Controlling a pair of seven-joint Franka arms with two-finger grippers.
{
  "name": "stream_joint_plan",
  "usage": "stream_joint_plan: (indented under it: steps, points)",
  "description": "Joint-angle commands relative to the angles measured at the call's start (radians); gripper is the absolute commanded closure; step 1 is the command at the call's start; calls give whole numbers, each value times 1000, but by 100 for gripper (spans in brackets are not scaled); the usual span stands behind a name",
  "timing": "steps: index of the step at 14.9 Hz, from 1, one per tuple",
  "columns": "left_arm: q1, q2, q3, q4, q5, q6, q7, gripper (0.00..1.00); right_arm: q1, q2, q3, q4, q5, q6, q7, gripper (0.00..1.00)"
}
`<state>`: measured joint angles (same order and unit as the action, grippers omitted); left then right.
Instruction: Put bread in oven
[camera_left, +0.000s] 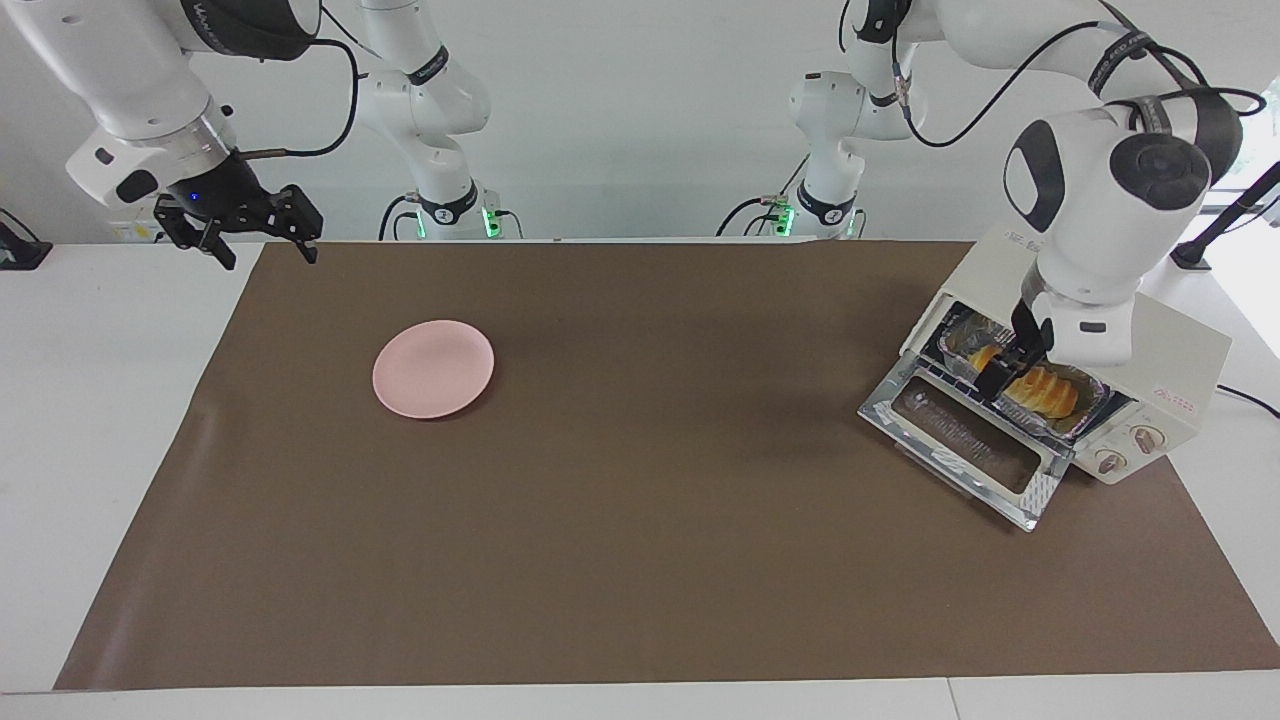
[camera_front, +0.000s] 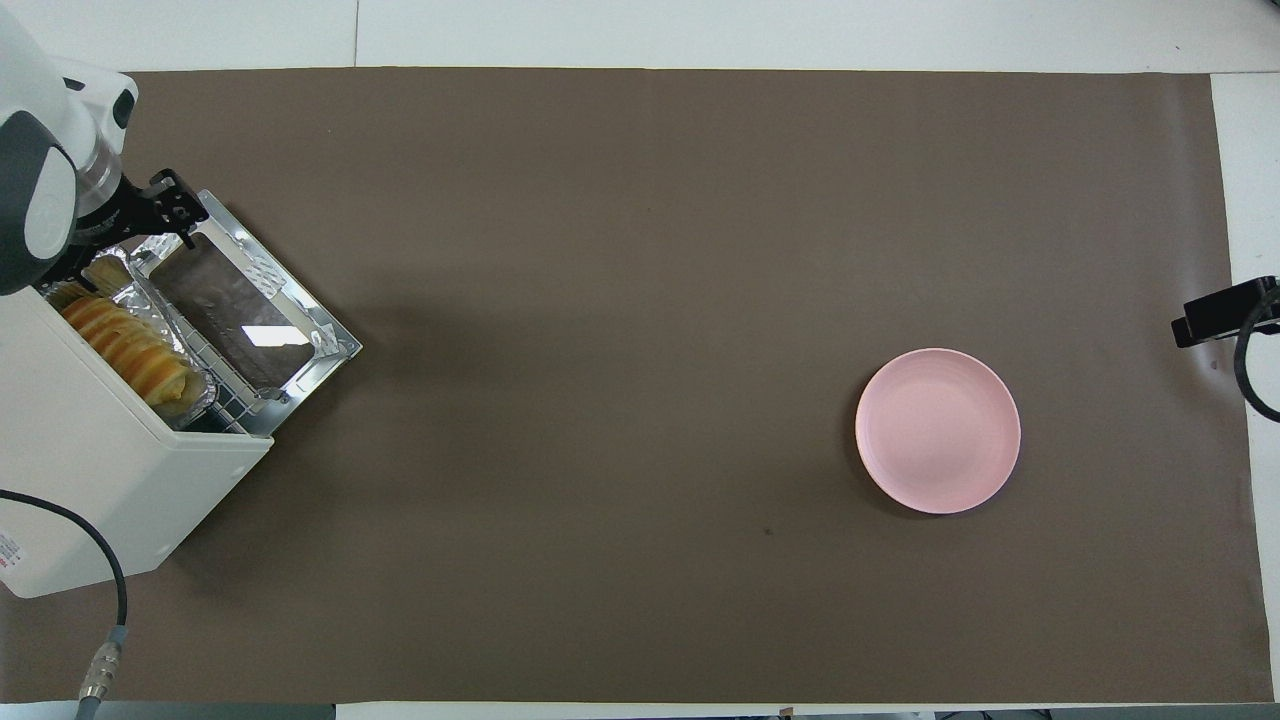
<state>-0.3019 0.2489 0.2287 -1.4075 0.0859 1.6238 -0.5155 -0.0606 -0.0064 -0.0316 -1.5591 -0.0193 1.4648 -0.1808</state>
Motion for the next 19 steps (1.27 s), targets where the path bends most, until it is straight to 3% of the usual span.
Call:
stream_joint_plan:
  steps: [1,3,7,10,13,15,19]
  points:
    - [-5,-91,-8,-25,-34,-112,192,0,-15,-21,13,-22,-2,-3,11,0]
    - [-8,-109,-9,-25,-38,-180,354,0,-15,-21,13,-22,-2,-3,11,0]
    - [-5,-149,-47,-85,-57,-193,381,0,-15,-21,13,-22,-2,-3,11,0]
    - [352,-187,-396,-93,-61,-194,405,0,-15,-21,13,-22,-2,-3,11,0]
    - [360,-226,-401,-106,-61,-203,402,0,-15,-21,13,-22,-2,-3,11,0]
    - [363,-324,-407,-247,-80,-187,407,0,-15,-21,13,-22,-2,-3,11,0]
    - [377,-298,-404,-235,-132,-154,404,0,-15,-21,13,-22,-2,-3,11,0]
